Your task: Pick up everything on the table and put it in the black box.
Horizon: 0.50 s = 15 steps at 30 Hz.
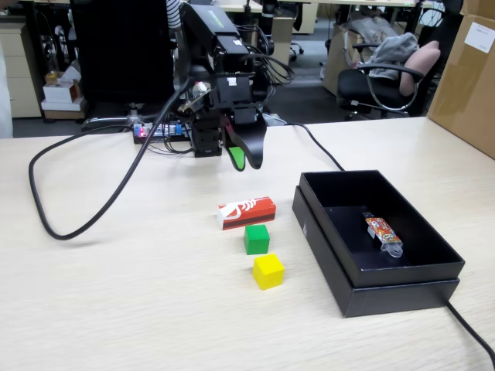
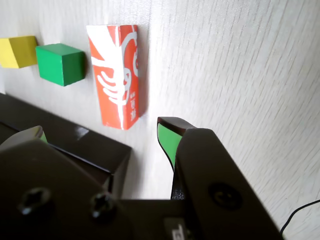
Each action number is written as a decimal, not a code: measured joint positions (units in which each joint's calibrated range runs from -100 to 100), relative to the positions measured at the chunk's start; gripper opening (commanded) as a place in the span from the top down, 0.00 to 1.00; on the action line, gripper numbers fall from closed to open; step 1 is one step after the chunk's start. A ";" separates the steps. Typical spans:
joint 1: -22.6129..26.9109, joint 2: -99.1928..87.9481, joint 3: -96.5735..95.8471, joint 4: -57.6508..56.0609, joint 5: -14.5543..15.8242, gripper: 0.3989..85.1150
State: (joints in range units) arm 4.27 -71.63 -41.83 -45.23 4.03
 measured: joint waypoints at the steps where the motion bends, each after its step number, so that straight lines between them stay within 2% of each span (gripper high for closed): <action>1: 0.00 1.52 1.46 -0.74 0.05 0.49; 5: -0.63 16.97 12.24 -6.00 1.03 0.49; 15: -0.78 30.91 15.34 -6.25 1.03 0.49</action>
State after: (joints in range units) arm 3.49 -40.72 -26.48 -51.48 5.05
